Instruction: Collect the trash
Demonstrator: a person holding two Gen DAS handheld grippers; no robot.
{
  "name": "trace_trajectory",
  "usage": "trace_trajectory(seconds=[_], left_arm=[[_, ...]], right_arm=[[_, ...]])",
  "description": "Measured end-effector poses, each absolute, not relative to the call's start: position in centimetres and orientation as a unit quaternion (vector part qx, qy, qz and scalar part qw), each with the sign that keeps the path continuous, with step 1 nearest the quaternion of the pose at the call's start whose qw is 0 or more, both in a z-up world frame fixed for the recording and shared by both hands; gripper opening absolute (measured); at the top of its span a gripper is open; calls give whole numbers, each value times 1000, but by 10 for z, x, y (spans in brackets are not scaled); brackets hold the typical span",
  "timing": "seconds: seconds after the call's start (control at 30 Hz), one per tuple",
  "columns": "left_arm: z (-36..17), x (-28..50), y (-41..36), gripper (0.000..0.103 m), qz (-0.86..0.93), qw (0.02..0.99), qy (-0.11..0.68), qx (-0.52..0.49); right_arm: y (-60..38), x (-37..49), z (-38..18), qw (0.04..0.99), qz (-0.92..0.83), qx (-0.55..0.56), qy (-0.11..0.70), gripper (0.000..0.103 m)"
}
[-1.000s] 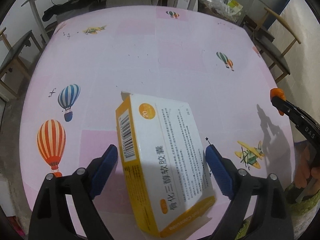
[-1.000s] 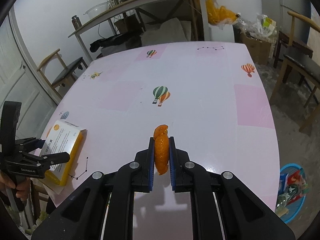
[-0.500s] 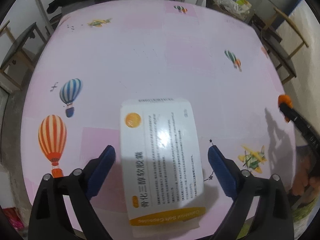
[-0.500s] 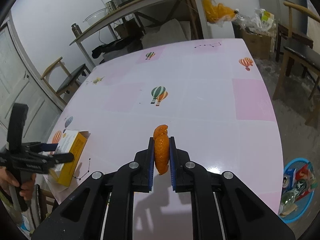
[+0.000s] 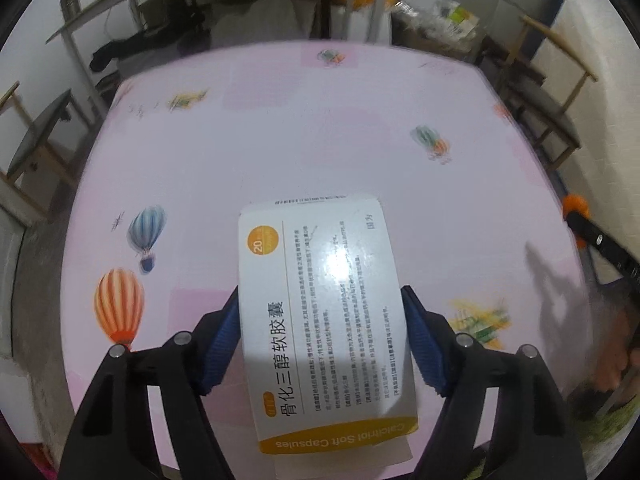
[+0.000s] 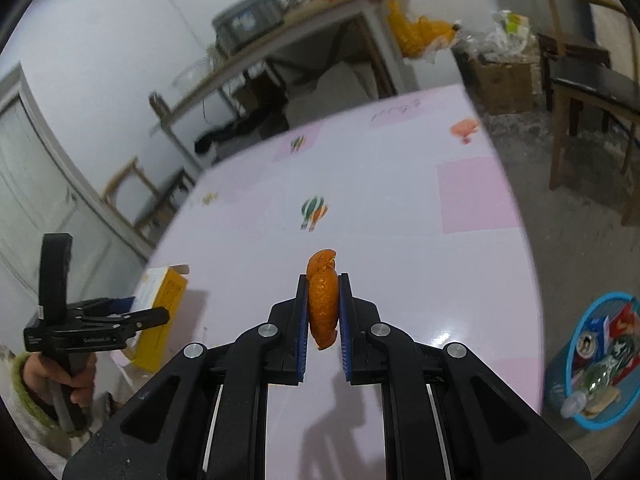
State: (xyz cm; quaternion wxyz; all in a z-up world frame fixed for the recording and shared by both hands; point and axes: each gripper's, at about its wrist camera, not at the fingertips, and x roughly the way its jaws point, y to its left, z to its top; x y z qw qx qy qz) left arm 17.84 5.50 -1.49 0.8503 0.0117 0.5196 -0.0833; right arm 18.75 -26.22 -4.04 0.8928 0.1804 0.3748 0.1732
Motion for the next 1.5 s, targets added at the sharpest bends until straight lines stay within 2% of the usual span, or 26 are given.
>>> trace_trajectory(seconds=[0.1,0.23,0.37,0.5,0.7,0.77,0.8,0.87,0.9,1.07,1.27,1.4,1.5], left_arm=[[8,183,16,73,-124,859,496,24],[39,192,-75,73,-221,857,463,39],[42,201,-176,73,-321,819,474,44],[3,212,-296,73,-394,753,523,67],[-77,217,-421,75,-411,694,580,115],[-96,221,-446,78,-411,685,591,115],[-106,224,-456,84,-407,681,599,112],[-117,230,-468,89,-400,679,607,104],[-123,232,-471,90,-394,679,611,100],[-123,235,-473,91,-400,669,622,75],[-99,225,-453,91,-419,679,599,65],[-64,210,-423,91,-437,697,566,61],[-30,195,-392,91,-453,721,523,50]], right_arm=[[-312,159,-28,901,146,233,335,12],[-387,115,-24,911,62,278,300,12],[-477,67,-54,886,-52,347,304,12],[-539,38,-109,833,-129,419,338,12],[-590,32,-190,764,-183,494,373,14],[-601,41,-208,756,-186,502,378,17],[-607,47,-218,751,-189,509,377,21],[-614,51,-238,740,-188,524,379,52],[-618,56,-245,735,-191,529,378,56],[-630,55,-268,716,-214,543,383,58],[-627,53,-263,722,-218,536,381,59],[-619,48,-243,744,-221,510,372,59],[-601,39,-204,779,-218,465,360,61]])
